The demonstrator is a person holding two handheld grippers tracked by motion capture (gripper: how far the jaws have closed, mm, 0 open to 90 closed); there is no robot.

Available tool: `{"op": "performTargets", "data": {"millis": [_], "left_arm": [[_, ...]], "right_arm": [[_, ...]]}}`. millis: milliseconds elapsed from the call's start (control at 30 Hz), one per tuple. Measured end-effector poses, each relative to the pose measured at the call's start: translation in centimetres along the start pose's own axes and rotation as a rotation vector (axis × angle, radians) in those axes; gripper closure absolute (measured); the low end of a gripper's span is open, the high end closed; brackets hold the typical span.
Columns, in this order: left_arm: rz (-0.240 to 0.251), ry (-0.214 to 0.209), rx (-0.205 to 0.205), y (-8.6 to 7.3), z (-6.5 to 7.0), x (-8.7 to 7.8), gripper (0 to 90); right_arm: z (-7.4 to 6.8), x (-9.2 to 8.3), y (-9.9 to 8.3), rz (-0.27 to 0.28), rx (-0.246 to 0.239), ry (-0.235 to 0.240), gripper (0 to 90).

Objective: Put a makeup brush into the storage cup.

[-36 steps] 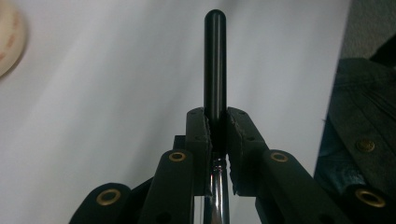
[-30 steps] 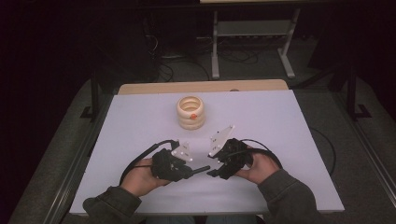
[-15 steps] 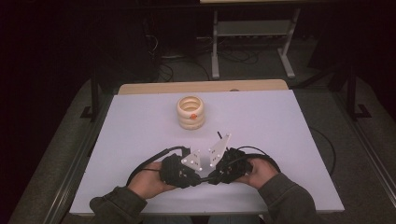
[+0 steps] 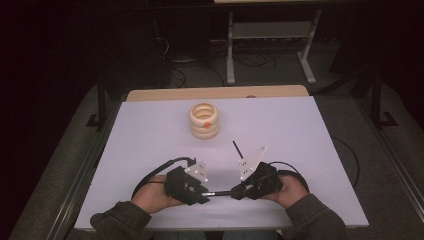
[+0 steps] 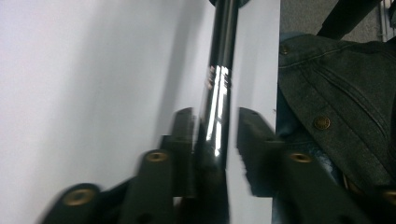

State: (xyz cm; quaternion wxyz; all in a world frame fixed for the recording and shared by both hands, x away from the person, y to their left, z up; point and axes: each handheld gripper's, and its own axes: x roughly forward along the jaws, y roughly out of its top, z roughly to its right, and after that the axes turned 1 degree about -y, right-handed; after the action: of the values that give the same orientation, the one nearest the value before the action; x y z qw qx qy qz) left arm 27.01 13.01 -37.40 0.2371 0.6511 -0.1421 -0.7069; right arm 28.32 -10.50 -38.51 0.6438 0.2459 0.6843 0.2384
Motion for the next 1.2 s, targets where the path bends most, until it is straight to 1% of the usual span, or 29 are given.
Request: {"op": "performTargets", "data": {"millis": [67,100,133,167,200,233,267,300,333,367,400,433,467,500,533,567,633,667,700,733,767,800,833,967,1000,1067,1100,1133,1200], "left_arm": [[-0.013,-0.006,0.024,0.0,0.0,-0.1,74.7],[-0.023,-0.012,0.027,0.0,0.2,0.0,75.5],[-0.036,-0.005,0.034,0.1,0.3,0.1,75.6],[-0.064,0.004,0.042,0.2,0.5,0.3,75.7],[-0.064,0.004,0.042,0.2,0.5,0.3,75.7],[-0.087,0.009,0.052,0.3,0.6,0.4,75.7],[-0.100,0.011,0.061,0.4,0.8,0.5,75.7],[-0.112,0.013,0.075,0.6,0.8,0.5,75.7],[-0.112,0.013,0.076,0.7,0.9,0.5,75.8],[-0.108,0.013,0.079,0.8,0.9,0.5,75.8],[-0.106,0.013,0.087,0.9,0.9,0.4,75.8],[-0.098,0.010,0.090,0.9,1.0,0.3,75.9],[-0.092,0.008,0.092,1.0,1.0,0.3,75.8],[-0.086,0.005,0.087,0.9,1.1,0.2,75.8],[-0.073,0.000,0.084,0.8,1.2,0.1,75.8],[-0.073,0.000,0.084,0.8,1.2,0.1,75.6],[-0.042,-0.003,0.069,0.5,1.1,0.0,74.2],[-0.025,-0.013,0.063,0.3,1.0,-0.1,68.1],[-0.004,-0.021,0.045,0.0,0.9,-0.1,62.0],[0.006,-0.033,0.040,-0.2,0.7,-0.2,62.0],[0.024,-0.038,0.031,-0.8,0.5,-0.4,57.5],[0.024,-0.038,0.031,-0.8,0.5,-0.4,56.3],[0.047,-0.042,0.007,-1.2,0.4,-0.5,55.9],[0.059,-0.040,0.001,-1.2,0.3,-0.5,57.2],[0.060,-0.038,0.010,-1.0,0.4,-0.5,62.2],[0.057,-0.043,0.013,-0.9,0.4,-0.5,68.4],[0.055,-0.048,0.014,-0.9,0.4,-0.5,68.4],[0.054,-0.050,0.017,-0.9,0.4,-0.6,72.6],[0.063,-0.062,0.006,-0.9,0.2,-0.7,74.9]], "right_arm": [[-0.1,0.1,0.1,-0.006,-0.005,-0.006,77.4],[-0.1,0.4,0.1,-0.019,0.017,-0.033,64.2],[0.0,0.5,0.1,-0.019,0.039,-0.036,53.9],[0.2,0.7,0.2,-0.030,0.060,-0.046,52.3],[0.2,0.7,0.2,-0.030,0.060,-0.046,52.3],[0.4,0.9,0.3,-0.041,0.080,-0.024,53.4],[0.1,1.1,0.6,-0.039,0.044,-0.021,56.4],[0.1,1.1,0.6,-0.039,0.044,-0.021,56.4],[-0.2,1.4,1.1,-0.055,0.032,-0.008,57.5],[-0.2,1.4,1.1,-0.055,0.032,-0.008,57.5],[-0.4,1.8,1.4,-0.076,0.008,-0.004,62.1],[-0.6,2.0,1.5,-0.084,-0.001,0.001,65.8],[-0.6,2.1,1.6,-0.091,-0.010,0.010,74.0],[-0.7,2.2,1.6,-0.098,-0.015,0.022,77.2],[-0.8,2.4,1.6,-0.101,-0.027,0.020,77.6],[-0.8,2.4,1.6,-0.101,-0.027,0.020,77.6],[-1.0,2.4,1.4,-0.092,-0.015,0.019,78.0],[-1.0,2.4,1.3,-0.084,-0.015,0.020,78.0],[-1.1,2.3,1.1,-0.084,-0.018,0.009,78.1],[-1.1,2.3,1.1,-0.084,-0.018,0.009,78.1],[-1.2,2.0,0.6,-0.063,-0.011,0.000,78.1],[-1.2,2.0,0.6,-0.063,-0.011,0.000,78.1],[-1.3,1.7,0.2,-0.041,0.000,-0.006,78.1],[-1.4,1.7,0.2,-0.029,-0.007,-0.021,78.1],[-1.5,1.8,0.5,-0.020,-0.022,-0.028,78.0],[-1.6,1.9,0.6,-0.019,-0.027,-0.037,78.1],[-1.7,2.0,0.7,-0.020,-0.034,-0.046,78.0],[-1.7,2.0,0.7,-0.015,-0.041,-0.048,78.0],[-1.7,2.1,0.8,-0.011,-0.047,-0.054,77.7]]}}
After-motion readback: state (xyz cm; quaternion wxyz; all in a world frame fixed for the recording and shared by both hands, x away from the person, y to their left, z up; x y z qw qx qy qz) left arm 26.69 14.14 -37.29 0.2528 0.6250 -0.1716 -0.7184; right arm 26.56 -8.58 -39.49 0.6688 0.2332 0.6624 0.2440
